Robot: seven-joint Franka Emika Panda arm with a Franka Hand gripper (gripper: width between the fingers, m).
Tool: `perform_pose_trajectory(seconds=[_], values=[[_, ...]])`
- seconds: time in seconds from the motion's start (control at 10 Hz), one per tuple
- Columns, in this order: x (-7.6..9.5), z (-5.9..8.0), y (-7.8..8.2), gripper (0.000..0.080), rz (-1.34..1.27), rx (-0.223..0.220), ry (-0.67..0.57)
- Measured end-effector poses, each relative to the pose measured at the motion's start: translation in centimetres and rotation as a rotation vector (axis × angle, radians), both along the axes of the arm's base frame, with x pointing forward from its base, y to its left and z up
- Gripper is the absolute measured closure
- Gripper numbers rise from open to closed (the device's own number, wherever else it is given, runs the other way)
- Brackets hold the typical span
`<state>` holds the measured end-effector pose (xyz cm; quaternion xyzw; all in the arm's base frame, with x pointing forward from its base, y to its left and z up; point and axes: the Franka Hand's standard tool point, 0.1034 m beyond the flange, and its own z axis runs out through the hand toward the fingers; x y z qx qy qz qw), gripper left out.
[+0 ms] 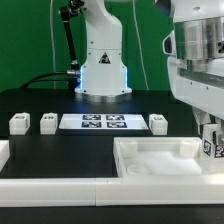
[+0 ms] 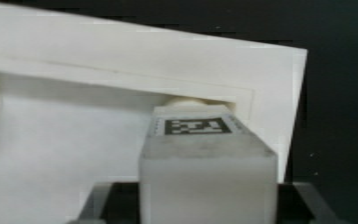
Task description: Assemble square table
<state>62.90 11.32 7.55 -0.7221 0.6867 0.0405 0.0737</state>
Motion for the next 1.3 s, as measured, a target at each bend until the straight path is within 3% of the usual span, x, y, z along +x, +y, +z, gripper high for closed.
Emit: perform_pose_trajectory(seconds=[0.1,0.2,0.3,0.5,0.9,1.1,1.3], values=[[0.0,0.0,0.0,0.0508,-0.016,0.001,0.003],[-0.1,-0.1,0.0,0.0428,-0.013,0.002,0.003],[-0.1,-0.1,0.1,0.0428,0.086,-0.007,-0.008],[-0.4,-0.1,0.8,0.0179,0.45,-0.037,-0.053],[-0.3,-0.1,0.8,0.0151,0.815,-0.056,-0.107],[-0.3,-0.1,1.4,0.015,1.207,-0.142,-0.13],[-0.1,-0.1,1.5,0.015,1.439,-0.159,-0.171]])
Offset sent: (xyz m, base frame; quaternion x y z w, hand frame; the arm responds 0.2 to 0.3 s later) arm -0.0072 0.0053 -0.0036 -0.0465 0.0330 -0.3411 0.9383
